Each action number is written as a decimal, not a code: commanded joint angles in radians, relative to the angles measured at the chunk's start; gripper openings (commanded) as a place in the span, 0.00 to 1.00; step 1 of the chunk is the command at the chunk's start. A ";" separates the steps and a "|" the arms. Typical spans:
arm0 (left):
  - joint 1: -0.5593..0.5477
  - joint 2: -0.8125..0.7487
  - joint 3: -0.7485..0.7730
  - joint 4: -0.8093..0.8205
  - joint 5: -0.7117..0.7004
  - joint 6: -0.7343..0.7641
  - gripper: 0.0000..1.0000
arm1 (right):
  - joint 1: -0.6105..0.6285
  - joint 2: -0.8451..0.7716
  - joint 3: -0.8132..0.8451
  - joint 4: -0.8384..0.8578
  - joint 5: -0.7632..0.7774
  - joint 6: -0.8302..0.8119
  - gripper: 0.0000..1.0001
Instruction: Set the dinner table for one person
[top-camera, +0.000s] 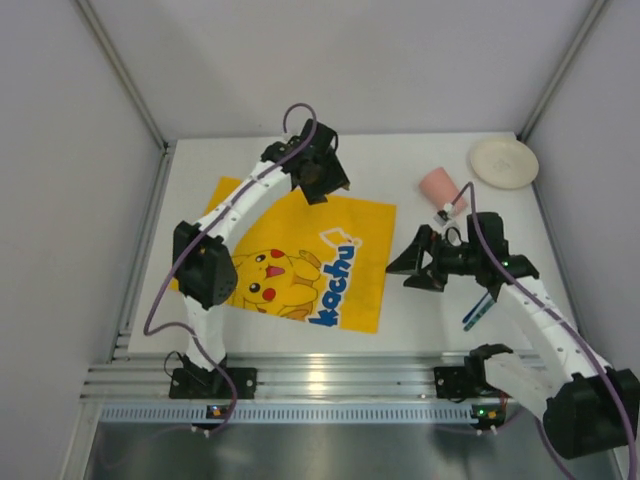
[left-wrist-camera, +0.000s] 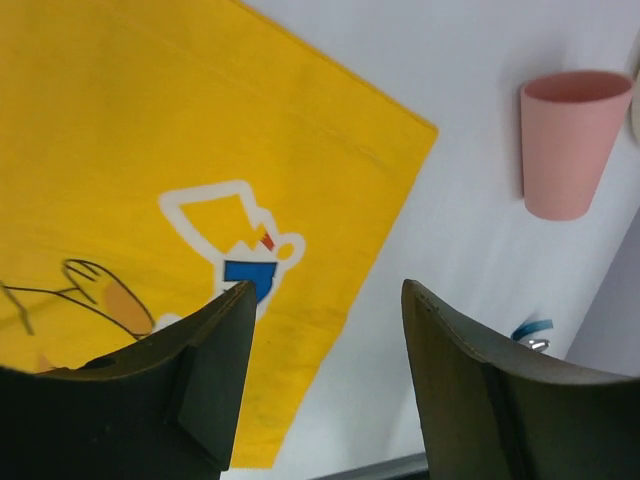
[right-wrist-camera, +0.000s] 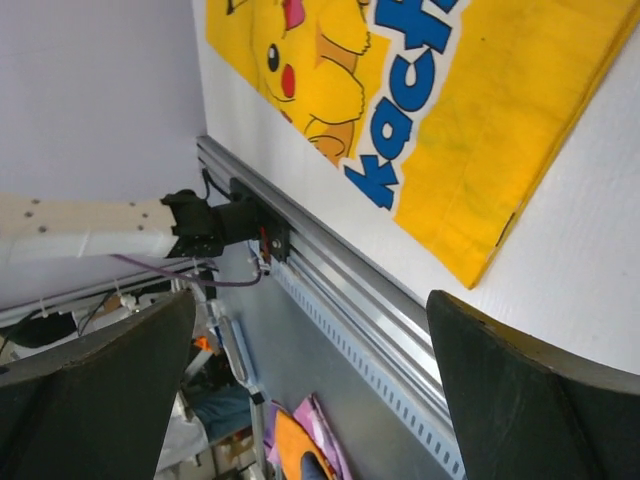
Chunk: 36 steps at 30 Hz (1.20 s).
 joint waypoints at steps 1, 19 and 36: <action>0.048 -0.228 -0.098 -0.006 -0.178 0.093 0.65 | 0.056 0.125 0.003 0.175 0.066 0.008 1.00; 0.285 -0.657 -0.522 -0.092 -0.229 0.186 0.58 | 0.337 0.954 0.233 0.179 0.312 -0.220 0.90; 0.287 -0.580 -0.502 -0.065 -0.169 0.166 0.56 | 0.098 0.722 0.239 -0.064 0.496 -0.338 0.89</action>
